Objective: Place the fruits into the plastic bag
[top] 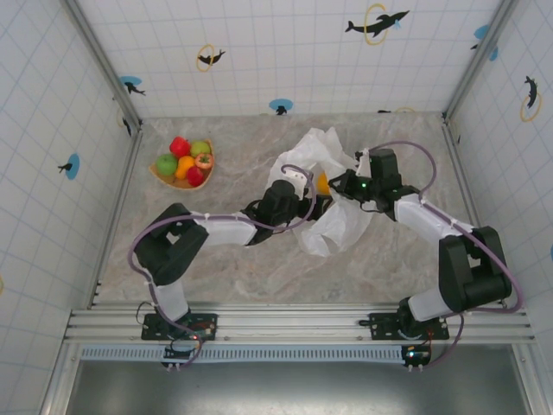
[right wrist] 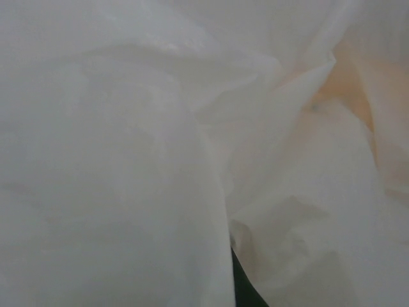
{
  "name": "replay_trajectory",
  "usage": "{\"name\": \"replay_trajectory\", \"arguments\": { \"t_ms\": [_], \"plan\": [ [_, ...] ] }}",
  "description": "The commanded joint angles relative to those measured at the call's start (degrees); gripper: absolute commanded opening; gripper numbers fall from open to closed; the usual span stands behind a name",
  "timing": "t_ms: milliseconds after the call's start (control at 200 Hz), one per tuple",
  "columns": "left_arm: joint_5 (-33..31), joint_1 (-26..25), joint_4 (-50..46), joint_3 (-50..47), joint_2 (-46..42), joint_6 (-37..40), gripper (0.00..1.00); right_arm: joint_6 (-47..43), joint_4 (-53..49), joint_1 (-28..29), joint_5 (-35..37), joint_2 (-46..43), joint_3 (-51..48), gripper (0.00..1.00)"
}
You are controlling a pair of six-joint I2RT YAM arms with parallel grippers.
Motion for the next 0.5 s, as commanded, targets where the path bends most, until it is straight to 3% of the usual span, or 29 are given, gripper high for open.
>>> {"name": "replay_trajectory", "arguments": {
  "t_ms": [0,135,340,495],
  "plan": [
    [3.11,0.1,-10.78,-0.38,-4.28,4.07,0.9,-7.55,-4.83,-0.24,3.3,1.05,3.51,0.0],
    [4.32,1.21,-15.06,-1.3,-8.67,5.09,0.89,-14.09,-9.57,-0.08,6.11,2.03,6.48,0.0],
    [17.49,4.86,-16.73,-2.8,-15.2,4.66,0.89,-19.09,-12.65,-0.03,7.71,1.79,8.15,0.0],
    [30.99,9.94,-19.9,-2.4,-20.36,4.31,0.89,-20.22,-13.01,-0.04,7.65,1.42,8.06,0.0]
  ]
}}
